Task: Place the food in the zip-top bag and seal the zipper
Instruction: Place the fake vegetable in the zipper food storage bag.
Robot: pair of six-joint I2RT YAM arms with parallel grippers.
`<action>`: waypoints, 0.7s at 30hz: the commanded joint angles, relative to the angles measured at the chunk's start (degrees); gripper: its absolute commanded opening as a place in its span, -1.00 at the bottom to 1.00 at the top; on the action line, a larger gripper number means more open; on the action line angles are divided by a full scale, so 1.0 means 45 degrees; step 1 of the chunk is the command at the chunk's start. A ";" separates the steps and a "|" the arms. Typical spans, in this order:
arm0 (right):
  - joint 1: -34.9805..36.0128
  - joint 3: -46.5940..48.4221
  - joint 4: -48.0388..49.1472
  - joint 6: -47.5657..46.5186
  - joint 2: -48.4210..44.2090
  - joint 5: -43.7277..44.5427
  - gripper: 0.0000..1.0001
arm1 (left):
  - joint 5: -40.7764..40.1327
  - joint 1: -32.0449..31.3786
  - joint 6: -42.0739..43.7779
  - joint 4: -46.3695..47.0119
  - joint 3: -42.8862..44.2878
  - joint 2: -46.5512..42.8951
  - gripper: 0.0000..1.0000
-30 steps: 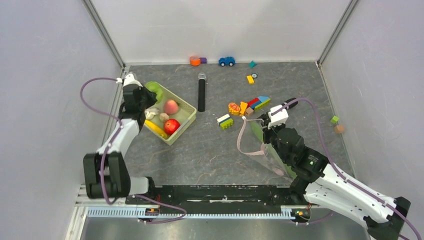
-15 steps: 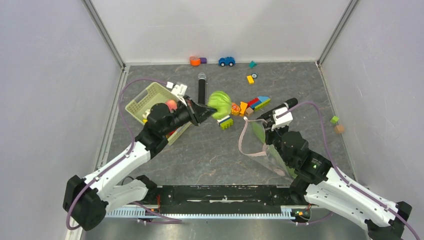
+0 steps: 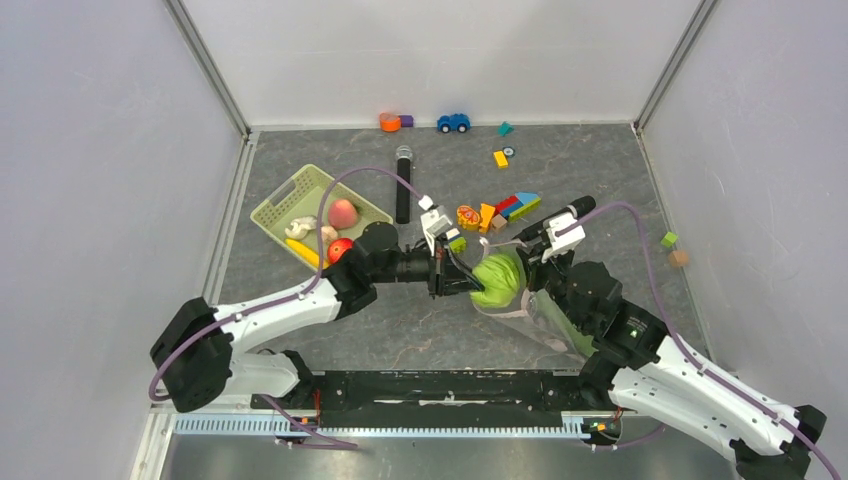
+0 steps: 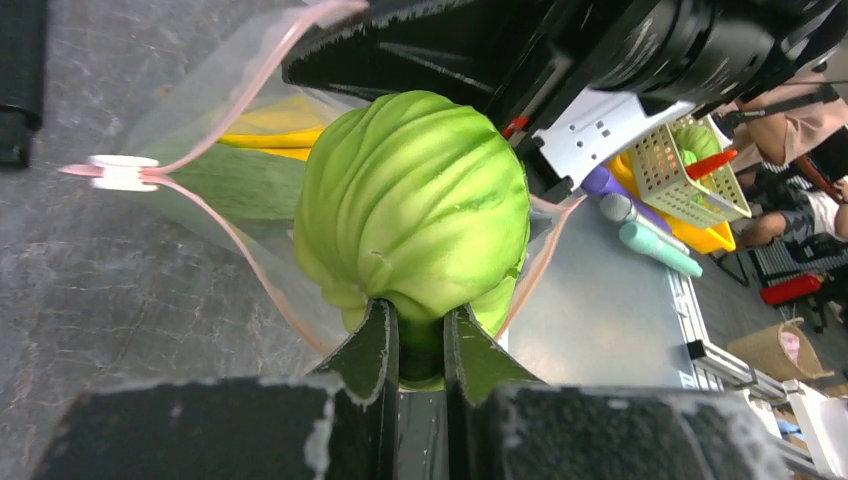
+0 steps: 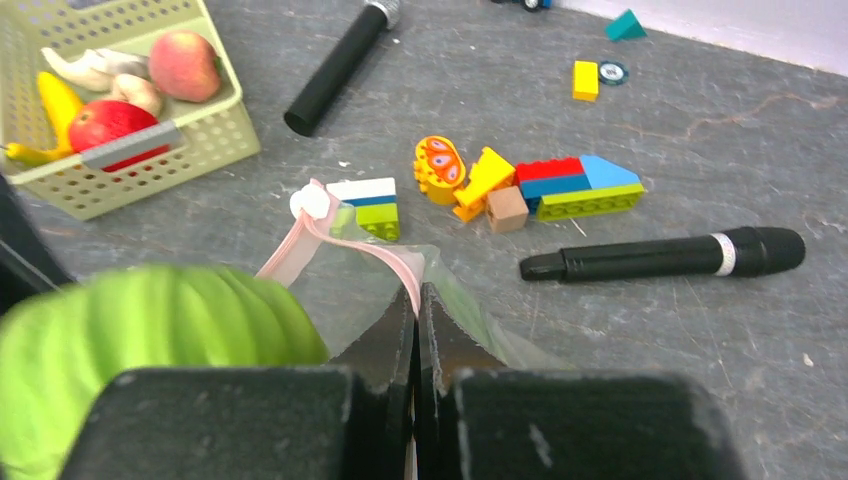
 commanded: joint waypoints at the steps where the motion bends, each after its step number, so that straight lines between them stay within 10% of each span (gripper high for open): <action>1: 0.0001 0.1170 0.0601 0.0356 0.0055 -0.1296 -0.96 | 0.0755 -0.0358 0.0885 0.1238 0.0875 0.0354 -0.96; 21: 0.0003 0.2659 0.0933 0.1407 0.1029 -0.2410 -0.94 | -0.3793 -0.3014 0.5634 -0.5326 0.2966 0.0300 -0.60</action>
